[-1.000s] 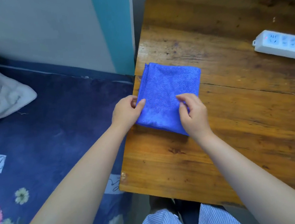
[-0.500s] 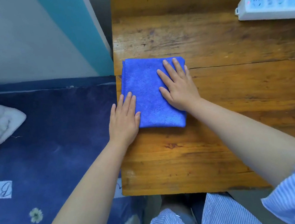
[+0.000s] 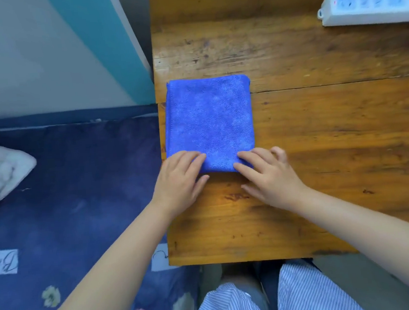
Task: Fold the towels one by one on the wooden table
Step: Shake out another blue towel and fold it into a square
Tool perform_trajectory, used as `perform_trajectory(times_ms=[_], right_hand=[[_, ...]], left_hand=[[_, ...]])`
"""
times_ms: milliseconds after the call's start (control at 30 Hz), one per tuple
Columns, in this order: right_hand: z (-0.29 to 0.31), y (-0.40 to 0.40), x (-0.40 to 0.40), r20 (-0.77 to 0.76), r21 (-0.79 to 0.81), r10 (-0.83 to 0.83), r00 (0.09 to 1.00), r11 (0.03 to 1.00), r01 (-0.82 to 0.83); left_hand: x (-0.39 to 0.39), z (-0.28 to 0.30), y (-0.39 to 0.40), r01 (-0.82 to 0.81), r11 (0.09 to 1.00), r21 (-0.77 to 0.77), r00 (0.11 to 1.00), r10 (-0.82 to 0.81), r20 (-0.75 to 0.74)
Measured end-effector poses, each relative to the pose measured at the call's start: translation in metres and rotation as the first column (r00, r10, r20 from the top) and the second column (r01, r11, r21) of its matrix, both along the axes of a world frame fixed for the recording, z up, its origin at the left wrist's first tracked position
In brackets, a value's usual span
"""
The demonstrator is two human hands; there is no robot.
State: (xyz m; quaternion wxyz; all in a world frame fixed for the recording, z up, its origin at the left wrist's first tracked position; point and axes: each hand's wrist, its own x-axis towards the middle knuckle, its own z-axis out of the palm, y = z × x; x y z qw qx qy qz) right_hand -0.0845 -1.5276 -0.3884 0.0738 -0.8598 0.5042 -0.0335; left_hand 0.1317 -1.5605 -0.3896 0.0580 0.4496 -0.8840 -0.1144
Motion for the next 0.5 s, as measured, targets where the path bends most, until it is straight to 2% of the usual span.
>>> perform_trajectory(times_ms=[100,267,367,433,500], right_hand=[[-0.003,-0.003,-0.001,-0.015,-0.037,0.029,0.999,0.999,-0.030],[-0.002,-0.018,0.004,-0.070,-0.053,0.098,0.993,0.993,-0.102],[0.000,-0.023,0.008,-0.109,-0.086,0.124,0.986,0.987,-0.134],[0.003,-0.025,0.009,-0.145,-0.061,0.150,0.978,0.985,-0.160],[0.011,-0.029,0.010,-0.134,-0.022,0.147,0.980,0.988,-0.151]], left_hand=[[-0.010,0.003,0.005,0.049,0.992,0.114,0.997,-0.056,0.052],[-0.012,0.005,0.003,-0.019,0.989,0.149,0.992,0.001,0.123],[-0.013,0.001,0.006,-0.094,0.968,0.233,0.991,0.068,0.118],[-0.016,-0.003,0.010,-0.148,0.949,0.280,0.983,0.110,0.146],[-0.021,-0.005,0.010,-0.199,0.945,0.260,0.972,0.156,0.175]])
